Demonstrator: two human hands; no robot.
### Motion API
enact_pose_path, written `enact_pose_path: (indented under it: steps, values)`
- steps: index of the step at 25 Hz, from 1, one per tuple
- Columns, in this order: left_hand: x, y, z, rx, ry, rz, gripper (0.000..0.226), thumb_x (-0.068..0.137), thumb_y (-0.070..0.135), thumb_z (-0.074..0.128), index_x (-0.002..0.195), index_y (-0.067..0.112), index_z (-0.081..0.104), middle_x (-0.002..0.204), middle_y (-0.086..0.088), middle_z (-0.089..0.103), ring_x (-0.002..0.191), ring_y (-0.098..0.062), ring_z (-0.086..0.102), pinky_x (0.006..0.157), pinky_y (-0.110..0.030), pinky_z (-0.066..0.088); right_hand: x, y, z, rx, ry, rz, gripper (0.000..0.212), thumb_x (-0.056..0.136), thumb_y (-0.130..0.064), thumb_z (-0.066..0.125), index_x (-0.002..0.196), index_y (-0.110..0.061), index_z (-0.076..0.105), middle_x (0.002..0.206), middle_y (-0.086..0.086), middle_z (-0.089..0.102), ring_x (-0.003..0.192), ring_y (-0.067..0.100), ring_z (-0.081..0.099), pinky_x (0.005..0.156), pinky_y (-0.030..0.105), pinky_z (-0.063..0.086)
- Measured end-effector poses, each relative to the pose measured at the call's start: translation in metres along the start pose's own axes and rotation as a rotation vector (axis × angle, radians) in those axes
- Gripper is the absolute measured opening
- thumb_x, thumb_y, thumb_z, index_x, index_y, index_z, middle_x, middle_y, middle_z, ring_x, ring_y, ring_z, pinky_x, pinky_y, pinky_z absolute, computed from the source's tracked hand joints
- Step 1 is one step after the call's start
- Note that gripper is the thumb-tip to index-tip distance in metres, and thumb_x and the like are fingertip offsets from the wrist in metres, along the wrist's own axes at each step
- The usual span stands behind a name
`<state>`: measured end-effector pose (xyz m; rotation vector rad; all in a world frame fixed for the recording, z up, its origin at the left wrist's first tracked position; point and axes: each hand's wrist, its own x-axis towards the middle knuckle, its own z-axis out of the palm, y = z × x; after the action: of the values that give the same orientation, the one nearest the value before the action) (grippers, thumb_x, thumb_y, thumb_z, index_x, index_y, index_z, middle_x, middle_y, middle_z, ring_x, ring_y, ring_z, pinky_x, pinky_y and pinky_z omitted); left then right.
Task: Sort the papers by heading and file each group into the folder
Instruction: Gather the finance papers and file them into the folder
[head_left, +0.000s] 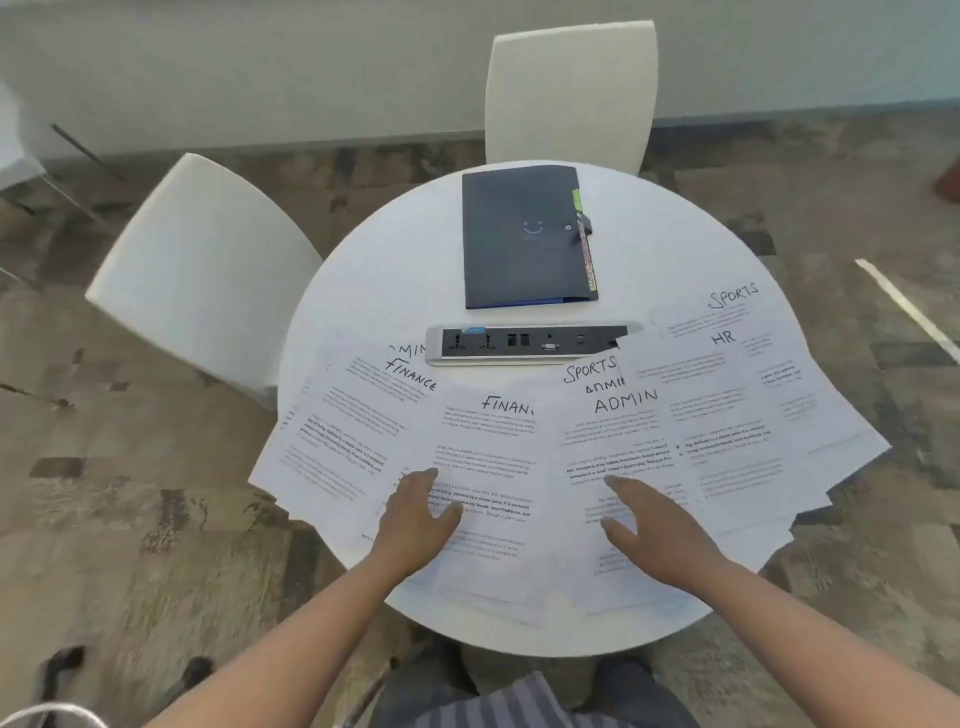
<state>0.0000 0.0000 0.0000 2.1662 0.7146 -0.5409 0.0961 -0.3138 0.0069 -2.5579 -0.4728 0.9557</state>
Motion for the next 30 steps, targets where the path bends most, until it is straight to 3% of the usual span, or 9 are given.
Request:
enact_pose_path:
  steps: [4,6,7,12,15,17,22,26,30]
  values:
    - [0.012,-0.016,-0.005,-0.178,0.035,-0.127,0.075,0.097,0.042,0.064,0.158,0.015,0.031,0.163,-0.004,0.024,0.149,-0.024,0.031,0.121,-0.042,0.031,0.009,-0.016,0.01,0.14,-0.113,0.089,0.062,0.101,-0.043,0.057,0.157,-0.026,0.036,0.157,-0.009,0.045,0.137,0.011,0.049,0.107,0.028,0.043]
    - [0.015,-0.024,-0.004,-0.176,0.005,-0.151,0.076,0.096,0.042,0.065,0.158,0.013,0.031,0.162,-0.006,0.025,0.148,-0.025,0.032,0.12,-0.042,0.031,0.014,-0.029,0.018,0.194,-0.105,0.118,0.062,0.099,-0.041,0.061,0.155,-0.025,0.04,0.152,-0.008,0.05,0.129,0.01,0.053,0.088,0.022,0.05]
    - [0.016,-0.028,-0.004,-0.156,-0.006,-0.144,0.076,0.096,0.043,0.065,0.158,0.013,0.032,0.162,-0.006,0.025,0.148,-0.026,0.032,0.12,-0.043,0.032,0.018,-0.035,0.021,0.207,-0.1,0.119,0.062,0.099,-0.041,0.062,0.155,-0.025,0.04,0.153,-0.008,0.049,0.128,0.009,0.053,0.087,0.022,0.051]
    - [0.025,-0.037,-0.01,-0.148,-0.041,-0.173,0.076,0.096,0.042,0.064,0.158,0.014,0.031,0.16,-0.006,0.024,0.146,-0.026,0.033,0.118,-0.045,0.034,0.029,-0.051,0.031,0.114,-0.141,0.028,0.07,0.1,-0.042,0.06,0.16,-0.025,0.029,0.168,-0.008,0.024,0.145,0.011,0.038,0.116,0.031,0.036]
    - [0.025,-0.032,-0.008,-0.238,-0.009,-0.22,0.071,0.096,0.037,0.067,0.155,0.015,0.036,0.152,-0.005,0.034,0.138,-0.023,0.042,0.111,-0.039,0.04,0.035,-0.052,0.033,-0.047,-0.19,-0.038,0.075,0.1,-0.041,0.057,0.163,-0.027,0.02,0.172,-0.01,0.003,0.155,0.015,0.021,0.121,0.038,0.031]
    - [0.022,-0.03,-0.005,-0.292,0.015,-0.252,0.066,0.094,0.035,0.07,0.15,0.017,0.041,0.138,-0.003,0.046,0.124,-0.02,0.05,0.099,-0.035,0.044,0.038,-0.051,0.035,-0.12,-0.216,-0.051,0.077,0.1,-0.041,0.056,0.164,-0.029,0.016,0.172,-0.009,-0.003,0.156,0.017,0.015,0.121,0.04,0.031]
    - [0.021,-0.025,-0.003,-0.373,0.001,-0.308,0.047,0.093,0.028,0.073,0.132,0.015,0.05,0.103,-0.001,0.057,0.093,-0.014,0.058,0.075,-0.027,0.046,0.04,-0.044,0.043,-0.123,-0.237,-0.069,0.081,0.098,-0.045,0.059,0.164,-0.028,0.015,0.172,-0.007,0.001,0.158,0.015,0.005,0.125,0.036,0.023]
    - [0.027,-0.022,-0.003,-0.49,-0.005,-0.368,0.035,0.09,0.024,0.077,0.117,0.012,0.058,0.115,-0.006,0.062,0.1,-0.018,0.059,0.081,-0.03,0.046,0.039,-0.04,0.041,-0.12,-0.243,-0.084,0.083,0.096,-0.046,0.06,0.164,-0.028,0.016,0.172,-0.012,-0.002,0.157,0.012,0.01,0.123,0.031,0.022]
    - [0.027,-0.016,-0.005,-0.567,-0.01,-0.343,0.018,0.09,0.014,0.077,0.099,0.009,0.062,0.109,-0.014,0.074,0.095,-0.027,0.073,0.086,-0.043,0.06,0.042,-0.038,0.037,-0.096,-0.256,-0.078,0.083,0.095,-0.045,0.062,0.164,-0.029,0.018,0.171,-0.016,0.0,0.155,0.011,0.019,0.121,0.031,0.025]
